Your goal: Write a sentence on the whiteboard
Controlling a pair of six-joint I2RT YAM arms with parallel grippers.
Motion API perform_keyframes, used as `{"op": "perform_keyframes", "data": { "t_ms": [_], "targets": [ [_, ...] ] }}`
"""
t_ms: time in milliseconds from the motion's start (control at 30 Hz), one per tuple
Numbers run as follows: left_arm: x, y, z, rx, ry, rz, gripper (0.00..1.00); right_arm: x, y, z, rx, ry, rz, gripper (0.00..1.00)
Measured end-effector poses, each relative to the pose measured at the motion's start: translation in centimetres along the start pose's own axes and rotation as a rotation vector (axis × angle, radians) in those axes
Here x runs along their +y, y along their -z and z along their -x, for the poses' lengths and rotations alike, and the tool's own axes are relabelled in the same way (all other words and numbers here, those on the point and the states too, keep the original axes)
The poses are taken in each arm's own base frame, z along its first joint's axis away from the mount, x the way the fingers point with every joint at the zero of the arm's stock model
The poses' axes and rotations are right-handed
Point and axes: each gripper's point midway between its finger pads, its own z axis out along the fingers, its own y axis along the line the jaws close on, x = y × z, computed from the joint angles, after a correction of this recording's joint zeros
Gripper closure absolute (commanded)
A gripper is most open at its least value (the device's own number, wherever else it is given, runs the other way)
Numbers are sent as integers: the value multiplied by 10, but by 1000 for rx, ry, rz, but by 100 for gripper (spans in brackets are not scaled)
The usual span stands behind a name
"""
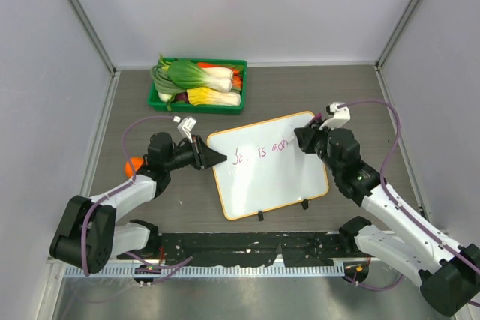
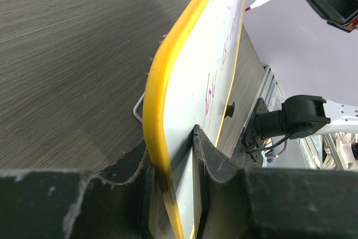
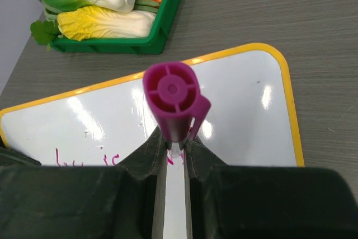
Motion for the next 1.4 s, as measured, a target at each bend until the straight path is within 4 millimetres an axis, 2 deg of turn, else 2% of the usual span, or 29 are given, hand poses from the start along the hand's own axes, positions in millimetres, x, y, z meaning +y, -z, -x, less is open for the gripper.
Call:
{"op": "perform_keyframes", "data": {
  "t_ms": [167,267,600,1400],
  "targets": [
    [0,0,0,0,0,0,100,7,0,20,-50,-6,12,99],
    [0,0,0,0,0,0,100,7,-1,23,-60,-5,6,99],
    [0,0,0,-1,-1,-1,100,0,-9,16,-41,11,-33,99],
    [0,0,-1,1,2,2,100,-9,-8,5,-40,20,-53,99]
  ]
}}
